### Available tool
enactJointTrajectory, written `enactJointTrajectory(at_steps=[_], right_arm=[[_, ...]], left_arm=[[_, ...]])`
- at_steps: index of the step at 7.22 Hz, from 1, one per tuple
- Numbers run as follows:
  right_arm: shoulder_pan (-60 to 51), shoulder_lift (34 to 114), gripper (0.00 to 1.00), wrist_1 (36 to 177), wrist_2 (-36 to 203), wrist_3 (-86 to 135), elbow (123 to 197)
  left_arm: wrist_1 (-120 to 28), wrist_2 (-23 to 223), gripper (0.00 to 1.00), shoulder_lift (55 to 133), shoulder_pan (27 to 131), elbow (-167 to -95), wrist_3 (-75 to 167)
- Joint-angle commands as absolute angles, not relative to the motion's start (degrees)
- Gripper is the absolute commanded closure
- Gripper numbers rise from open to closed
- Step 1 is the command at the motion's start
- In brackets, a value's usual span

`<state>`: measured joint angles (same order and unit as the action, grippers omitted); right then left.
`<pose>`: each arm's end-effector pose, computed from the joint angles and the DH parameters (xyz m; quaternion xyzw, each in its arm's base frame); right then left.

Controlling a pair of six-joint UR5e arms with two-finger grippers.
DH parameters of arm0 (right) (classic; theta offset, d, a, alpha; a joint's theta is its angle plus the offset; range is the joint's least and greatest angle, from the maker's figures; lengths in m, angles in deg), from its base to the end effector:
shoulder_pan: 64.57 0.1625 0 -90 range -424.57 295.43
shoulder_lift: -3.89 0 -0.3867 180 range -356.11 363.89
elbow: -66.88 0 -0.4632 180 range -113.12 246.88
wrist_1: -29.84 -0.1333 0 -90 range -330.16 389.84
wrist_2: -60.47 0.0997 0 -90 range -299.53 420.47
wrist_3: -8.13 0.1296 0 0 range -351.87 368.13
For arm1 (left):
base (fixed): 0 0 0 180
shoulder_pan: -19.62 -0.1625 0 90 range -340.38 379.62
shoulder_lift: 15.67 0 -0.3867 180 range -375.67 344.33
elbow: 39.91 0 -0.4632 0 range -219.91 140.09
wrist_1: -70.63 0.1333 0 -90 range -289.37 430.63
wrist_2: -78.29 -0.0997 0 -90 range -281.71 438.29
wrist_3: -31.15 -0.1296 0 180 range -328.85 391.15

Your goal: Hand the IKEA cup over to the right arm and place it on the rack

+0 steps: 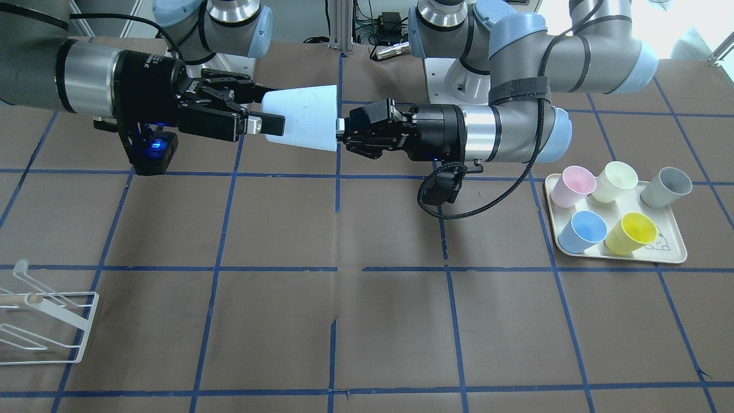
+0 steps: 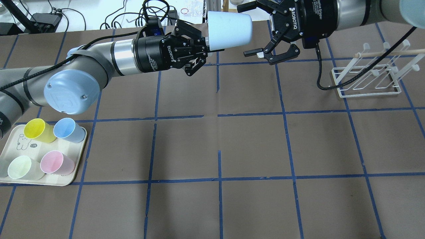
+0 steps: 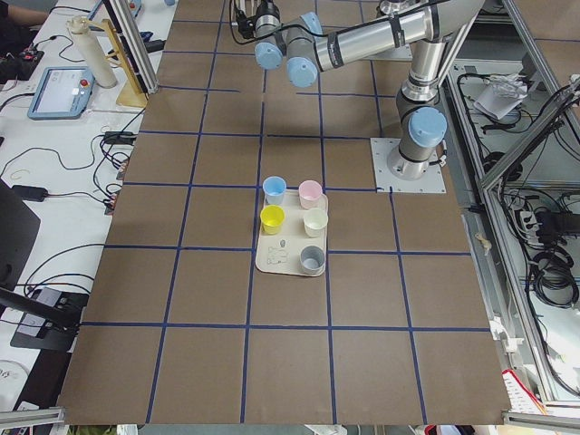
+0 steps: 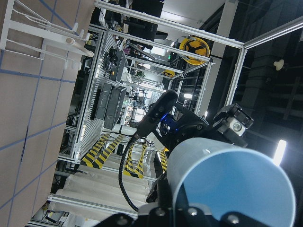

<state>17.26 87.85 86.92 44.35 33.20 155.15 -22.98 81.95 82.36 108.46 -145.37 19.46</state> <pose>0.1756 -0.5911 0.4233 0.4005 0.6709 0.3361 0.5259 -0.2510 -0.5766 0.3227 0.1091 -0.6780 -0.0799 0.7225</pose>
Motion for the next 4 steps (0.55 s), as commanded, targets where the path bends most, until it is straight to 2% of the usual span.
enactJointTrajectory(at_steps=[1, 2, 4], right_arm=[[17.7, 87.5, 0.11, 87.1, 44.4, 33.1, 154.9], [17.7, 87.5, 0.33, 87.1, 44.7, 33.4, 154.7], [17.5, 87.5, 0.35, 87.0, 44.2, 33.4, 154.5]], left_arm=[[-23.0, 82.0, 1.0, 82.2, 108.5, -145.4, 19.8], [-23.0, 82.0, 1.0, 81.8, 108.5, -145.4, 20.0], [-23.0, 81.9, 1.0, 81.6, 108.5, -145.5, 20.6]])
